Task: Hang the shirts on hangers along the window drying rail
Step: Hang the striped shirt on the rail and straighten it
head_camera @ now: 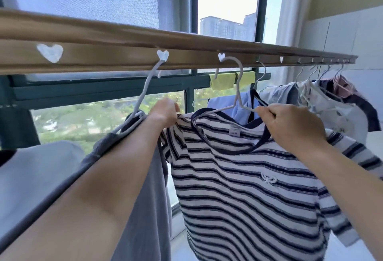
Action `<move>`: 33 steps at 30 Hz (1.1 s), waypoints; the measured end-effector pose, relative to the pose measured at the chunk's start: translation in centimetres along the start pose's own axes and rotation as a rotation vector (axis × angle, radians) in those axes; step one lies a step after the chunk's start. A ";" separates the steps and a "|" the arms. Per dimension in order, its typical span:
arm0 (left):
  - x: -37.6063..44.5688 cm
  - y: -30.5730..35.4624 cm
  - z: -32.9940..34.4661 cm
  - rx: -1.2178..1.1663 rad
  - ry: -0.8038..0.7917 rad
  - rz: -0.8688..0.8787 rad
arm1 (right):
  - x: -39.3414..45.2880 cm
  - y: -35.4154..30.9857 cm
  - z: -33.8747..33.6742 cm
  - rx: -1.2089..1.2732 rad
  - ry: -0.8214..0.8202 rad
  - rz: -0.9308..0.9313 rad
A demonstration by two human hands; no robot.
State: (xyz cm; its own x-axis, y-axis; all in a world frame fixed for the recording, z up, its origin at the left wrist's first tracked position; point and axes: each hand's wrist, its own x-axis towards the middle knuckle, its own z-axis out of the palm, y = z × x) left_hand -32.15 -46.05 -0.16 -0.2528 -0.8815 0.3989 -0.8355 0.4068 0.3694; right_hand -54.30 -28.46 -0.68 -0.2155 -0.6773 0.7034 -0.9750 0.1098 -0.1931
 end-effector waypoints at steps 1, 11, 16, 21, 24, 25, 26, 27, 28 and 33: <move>-0.3 -0.2 0.2 0.013 -0.060 0.027 | 0.0 -0.1 -0.1 -0.006 0.004 -0.002; -0.3 -1.4 1.1 -0.072 -0.041 0.130 | -0.1 -1.0 0.7 0.001 0.021 -0.006; -0.5 -2.1 0.2 -0.076 0.038 0.164 | -0.3 -1.0 0.8 -0.009 0.028 -0.009; -0.4 -2.7 0.0 0.056 0.152 0.033 | -0.3 -1.3 0.7 -0.018 0.028 -0.017; -0.5 -2.5 -0.2 -0.067 0.142 0.016 | -0.4 -1.7 1.1 0.007 0.020 -0.016; -0.5 -2.3 -0.3 -0.141 0.093 0.047 | -0.4 -1.8 1.3 0.014 0.019 -0.012; -0.7 -1.9 -0.5 -0.220 0.037 0.092 | -0.4 -1.9 1.4 0.019 0.020 -0.008; -1.1 -1.4 -0.7 -0.299 -0.019 0.135 | -0.4 -1.9 1.5 0.022 0.022 -0.004; -1.4 -0.9 -0.9 -0.374 -0.061 0.162 | -0.4 -1.9 1.5 0.025 0.024 -0.004; -3.0 0.6 -1.0 -0.560 -0.111 0.222 | -0.2 -1.8 1.7 0.063 0.007 -0.006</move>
State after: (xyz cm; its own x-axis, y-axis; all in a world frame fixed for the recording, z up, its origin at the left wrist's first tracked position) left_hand -31.45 -42.95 -0.25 -0.4659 -0.7687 0.4382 -0.3813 0.6213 0.6845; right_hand -52.39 -29.75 -1.63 -0.2099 -0.6729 0.7094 -0.9712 0.0595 -0.2308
